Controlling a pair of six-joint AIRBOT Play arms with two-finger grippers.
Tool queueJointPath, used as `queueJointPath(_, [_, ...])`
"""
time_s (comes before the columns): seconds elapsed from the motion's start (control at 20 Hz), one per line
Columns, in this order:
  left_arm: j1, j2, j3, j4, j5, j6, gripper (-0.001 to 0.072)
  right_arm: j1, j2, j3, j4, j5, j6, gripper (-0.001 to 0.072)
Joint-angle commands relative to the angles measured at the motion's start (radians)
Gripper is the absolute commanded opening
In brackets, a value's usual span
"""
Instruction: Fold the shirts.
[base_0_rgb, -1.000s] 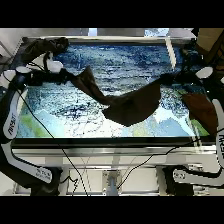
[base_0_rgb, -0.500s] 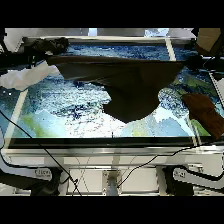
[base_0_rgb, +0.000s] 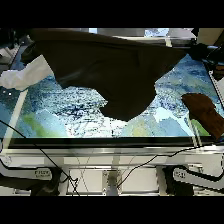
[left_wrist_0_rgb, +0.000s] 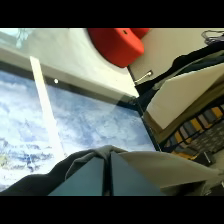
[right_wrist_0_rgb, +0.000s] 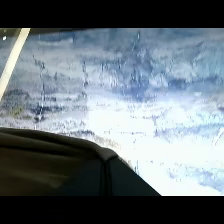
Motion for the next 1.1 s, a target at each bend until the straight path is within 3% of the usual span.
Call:
queueJointPath(0.0, [-0.027, 0.002, 0.186, 0.108, -0.120, -0.064, 0.0006, 0.018, 0.001, 0.103, 0.002, 0.043, -0.001, 0.0022])
queueJointPath(0.25, [-0.106, 0.104, 0.251, 0.177, -0.163, -0.075, 0.0006, 0.095, 0.004, 0.322, -0.076, 0.249, 0.042, 0.0022])
queueJointPath(0.35, [-0.153, 0.169, 0.251, 0.286, -0.196, -0.075, 0.0006, 0.148, 0.017, 0.409, -0.159, 0.343, 0.056, 0.0022])
queueJointPath(0.55, [-0.236, 0.314, 0.251, 0.447, -0.222, -0.103, 0.0007, 0.241, 0.126, 0.440, -0.284, 0.391, 0.126, 0.0021])
queueJointPath(0.75, [-0.243, 0.415, 0.251, 0.448, -0.218, -0.116, 0.0007, 0.299, 0.249, 0.440, -0.360, 0.466, 0.163, 0.0021])
queueJointPath(1.05, [-0.243, 0.454, 0.246, 0.491, -0.209, -0.169, 0.0006, 0.314, 0.316, 0.440, -0.525, 0.452, 0.199, 0.0018])
